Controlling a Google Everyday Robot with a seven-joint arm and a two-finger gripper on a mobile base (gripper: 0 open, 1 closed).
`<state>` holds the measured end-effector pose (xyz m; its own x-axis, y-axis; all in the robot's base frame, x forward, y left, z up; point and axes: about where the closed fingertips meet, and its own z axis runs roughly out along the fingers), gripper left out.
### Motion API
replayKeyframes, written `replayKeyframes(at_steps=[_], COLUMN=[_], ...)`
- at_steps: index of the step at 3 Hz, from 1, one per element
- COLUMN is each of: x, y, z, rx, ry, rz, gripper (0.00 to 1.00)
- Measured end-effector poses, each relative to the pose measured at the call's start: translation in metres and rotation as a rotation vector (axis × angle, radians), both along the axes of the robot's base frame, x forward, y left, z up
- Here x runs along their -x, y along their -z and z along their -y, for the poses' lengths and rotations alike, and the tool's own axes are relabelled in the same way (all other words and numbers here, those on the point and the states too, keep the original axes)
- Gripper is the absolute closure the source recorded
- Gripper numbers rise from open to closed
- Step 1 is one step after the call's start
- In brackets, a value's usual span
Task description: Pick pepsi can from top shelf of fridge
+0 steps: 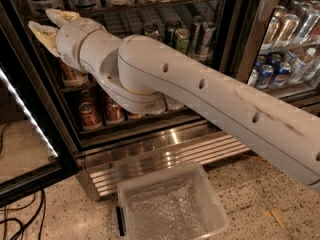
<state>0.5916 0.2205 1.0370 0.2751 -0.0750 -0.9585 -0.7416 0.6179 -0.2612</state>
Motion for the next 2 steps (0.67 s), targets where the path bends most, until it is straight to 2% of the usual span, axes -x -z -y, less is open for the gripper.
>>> replayKeyframes(at_steps=[2], x=[-0.020], y=[-0.004], z=[0.003], rx=[0.045], ry=[0.070], rz=[0.014], gripper=[0.40])
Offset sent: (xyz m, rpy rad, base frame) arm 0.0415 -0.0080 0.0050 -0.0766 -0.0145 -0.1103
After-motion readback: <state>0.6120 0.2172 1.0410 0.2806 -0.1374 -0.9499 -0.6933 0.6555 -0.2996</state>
